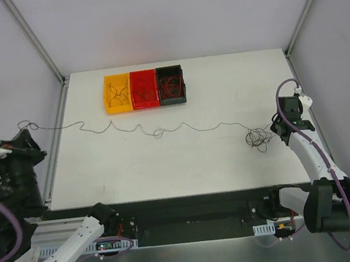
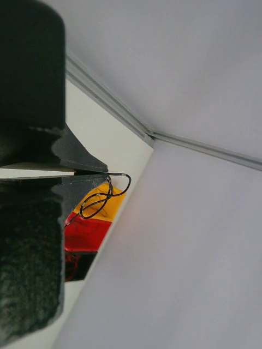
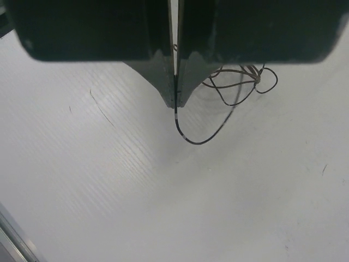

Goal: Untangle the cables

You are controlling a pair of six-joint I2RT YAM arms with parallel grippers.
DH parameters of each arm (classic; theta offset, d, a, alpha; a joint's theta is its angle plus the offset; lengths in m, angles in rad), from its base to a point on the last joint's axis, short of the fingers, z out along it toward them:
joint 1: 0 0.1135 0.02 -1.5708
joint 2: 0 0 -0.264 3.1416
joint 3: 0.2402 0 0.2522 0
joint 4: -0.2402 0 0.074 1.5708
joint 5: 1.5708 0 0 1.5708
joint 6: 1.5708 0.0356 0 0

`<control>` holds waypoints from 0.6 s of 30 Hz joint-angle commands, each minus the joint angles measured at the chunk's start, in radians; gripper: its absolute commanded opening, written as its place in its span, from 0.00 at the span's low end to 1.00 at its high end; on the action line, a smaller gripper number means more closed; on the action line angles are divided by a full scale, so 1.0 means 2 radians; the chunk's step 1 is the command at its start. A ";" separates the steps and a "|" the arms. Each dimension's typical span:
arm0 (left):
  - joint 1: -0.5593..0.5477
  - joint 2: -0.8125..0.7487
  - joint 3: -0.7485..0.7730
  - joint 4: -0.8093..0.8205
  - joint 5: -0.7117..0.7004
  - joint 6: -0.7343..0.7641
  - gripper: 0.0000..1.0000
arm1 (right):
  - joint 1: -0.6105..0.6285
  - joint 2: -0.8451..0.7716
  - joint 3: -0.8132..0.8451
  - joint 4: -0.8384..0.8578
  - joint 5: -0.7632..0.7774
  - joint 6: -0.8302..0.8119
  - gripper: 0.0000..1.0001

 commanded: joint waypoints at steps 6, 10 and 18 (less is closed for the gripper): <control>0.002 0.004 -0.007 -0.038 0.047 0.051 0.00 | -0.026 0.042 0.045 -0.014 0.039 -0.009 0.00; 0.002 0.007 -0.019 -0.043 0.043 0.081 0.00 | -0.039 0.048 0.054 -0.019 0.047 -0.013 0.00; 0.002 0.052 -0.058 -0.056 0.202 0.001 0.00 | 0.049 0.057 0.130 -0.048 -0.112 -0.044 0.40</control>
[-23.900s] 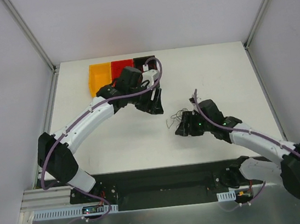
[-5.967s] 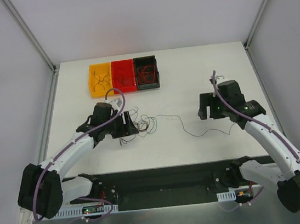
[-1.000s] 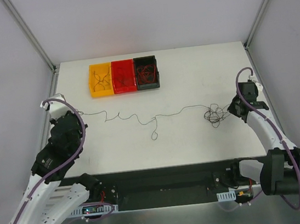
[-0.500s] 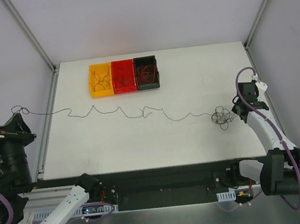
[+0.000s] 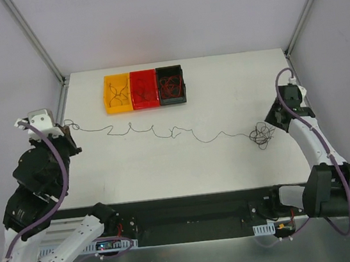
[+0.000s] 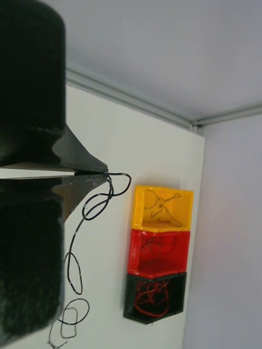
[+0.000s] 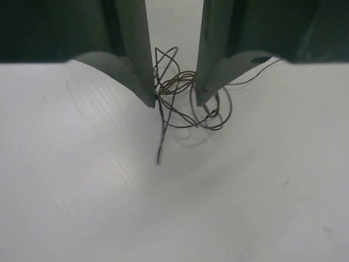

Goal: Untangle the cables

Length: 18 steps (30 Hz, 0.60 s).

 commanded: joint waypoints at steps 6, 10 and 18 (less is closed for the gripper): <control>0.002 0.071 -0.013 -0.010 0.208 -0.094 0.00 | 0.130 -0.009 0.110 -0.080 -0.061 -0.069 0.80; 0.002 0.073 -0.007 -0.010 0.189 -0.076 0.00 | 0.241 -0.037 0.060 0.013 -0.120 -0.068 0.92; 0.002 0.067 0.009 -0.014 0.207 -0.084 0.00 | 0.406 0.106 0.082 0.121 -0.176 -0.229 0.93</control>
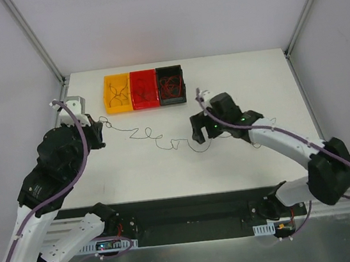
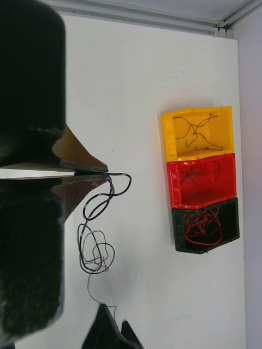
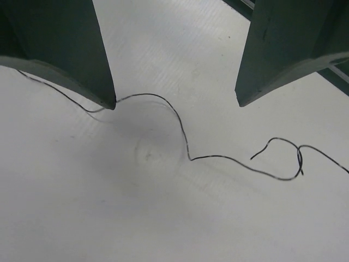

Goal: Untangle the cables

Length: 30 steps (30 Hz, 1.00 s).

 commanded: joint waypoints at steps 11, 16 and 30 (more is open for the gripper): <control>0.002 -0.015 0.036 -0.003 0.023 -0.008 0.00 | 0.127 0.171 0.036 0.183 0.035 -0.157 0.83; 0.002 -0.019 0.049 -0.012 0.015 0.001 0.00 | 0.140 0.218 0.064 0.203 0.087 -0.125 0.47; 0.002 -0.039 0.016 -0.024 -0.100 -0.054 0.00 | -0.019 0.139 0.054 -0.032 0.191 0.059 0.01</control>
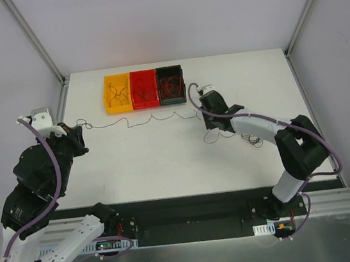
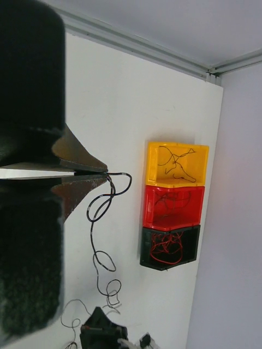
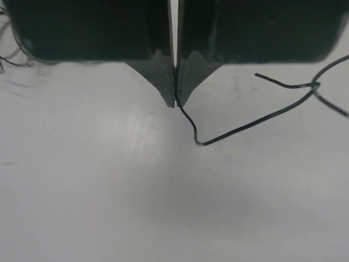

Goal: Untangle the cables

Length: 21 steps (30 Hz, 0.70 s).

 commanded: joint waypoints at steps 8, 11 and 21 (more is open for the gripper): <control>0.002 0.101 -0.017 -0.012 -0.009 -0.064 0.00 | -0.115 -0.085 -0.085 -0.066 -0.002 0.092 0.01; 0.004 0.115 -0.005 -0.046 -0.072 -0.087 0.00 | -0.150 -0.089 -0.109 -0.055 -0.010 0.121 0.01; 0.011 0.076 -0.010 -0.082 -0.138 -0.094 0.00 | -0.246 -0.154 -0.184 0.004 -0.013 0.158 0.01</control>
